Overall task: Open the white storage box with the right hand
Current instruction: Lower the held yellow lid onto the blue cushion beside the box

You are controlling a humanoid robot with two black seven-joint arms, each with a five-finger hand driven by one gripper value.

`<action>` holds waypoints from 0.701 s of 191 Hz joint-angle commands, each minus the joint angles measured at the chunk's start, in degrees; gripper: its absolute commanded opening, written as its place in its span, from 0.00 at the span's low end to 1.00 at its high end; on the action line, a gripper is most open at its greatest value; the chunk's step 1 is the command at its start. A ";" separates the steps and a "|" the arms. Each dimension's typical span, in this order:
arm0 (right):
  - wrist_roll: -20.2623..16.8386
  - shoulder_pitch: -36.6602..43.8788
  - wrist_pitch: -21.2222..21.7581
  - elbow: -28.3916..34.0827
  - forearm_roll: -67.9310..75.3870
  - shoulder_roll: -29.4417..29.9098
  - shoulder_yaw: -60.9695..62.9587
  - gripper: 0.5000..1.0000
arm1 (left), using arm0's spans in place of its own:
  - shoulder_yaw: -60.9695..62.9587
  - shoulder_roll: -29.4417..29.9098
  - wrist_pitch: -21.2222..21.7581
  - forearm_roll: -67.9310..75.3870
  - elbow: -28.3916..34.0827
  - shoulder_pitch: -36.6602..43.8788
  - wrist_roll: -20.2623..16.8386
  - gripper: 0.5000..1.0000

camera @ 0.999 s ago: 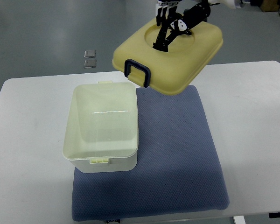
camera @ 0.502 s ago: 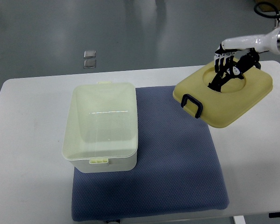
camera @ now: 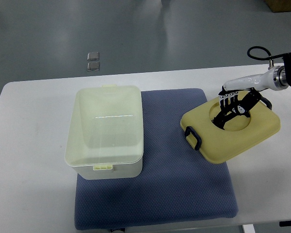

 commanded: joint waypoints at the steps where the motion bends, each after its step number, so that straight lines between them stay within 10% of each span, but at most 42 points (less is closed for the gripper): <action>1: -0.08 -1.25 0.00 0.10 -0.20 2.00 -0.05 0.00 | 0.05 0.00 0.00 0.00 0.00 0.00 0.00 1.00; 134: -0.34 -3.36 0.00 0.19 -0.11 8.77 0.04 0.00 | 0.05 0.00 0.00 0.09 -0.62 0.00 0.00 1.00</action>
